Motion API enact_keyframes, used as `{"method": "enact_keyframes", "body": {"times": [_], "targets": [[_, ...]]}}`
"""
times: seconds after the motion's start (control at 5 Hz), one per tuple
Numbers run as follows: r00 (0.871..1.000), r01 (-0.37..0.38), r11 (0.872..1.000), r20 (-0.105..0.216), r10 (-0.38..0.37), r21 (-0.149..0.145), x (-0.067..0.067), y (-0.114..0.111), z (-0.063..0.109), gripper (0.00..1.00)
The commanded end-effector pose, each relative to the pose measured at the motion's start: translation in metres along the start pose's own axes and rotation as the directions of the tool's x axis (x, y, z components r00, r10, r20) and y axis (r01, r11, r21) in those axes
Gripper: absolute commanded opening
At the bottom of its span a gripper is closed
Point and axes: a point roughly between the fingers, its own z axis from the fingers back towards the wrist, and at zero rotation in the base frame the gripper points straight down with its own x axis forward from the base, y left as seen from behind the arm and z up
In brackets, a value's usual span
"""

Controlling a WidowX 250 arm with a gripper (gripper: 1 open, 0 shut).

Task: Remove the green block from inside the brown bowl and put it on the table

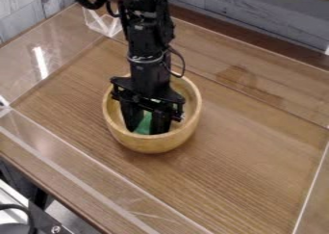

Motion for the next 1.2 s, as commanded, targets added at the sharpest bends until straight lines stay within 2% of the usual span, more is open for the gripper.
{"method": "enact_keyframes", "body": {"times": [0.0, 1.0], "targets": [[1.000, 0.006, 1.000, 0.023, -0.006, -0.004, 0.006, -0.003, 0.010, 0.00], [1.000, 0.007, 0.999, -0.006, -0.008, -0.042, -0.004, -0.026, 0.025, 0.00]]}}
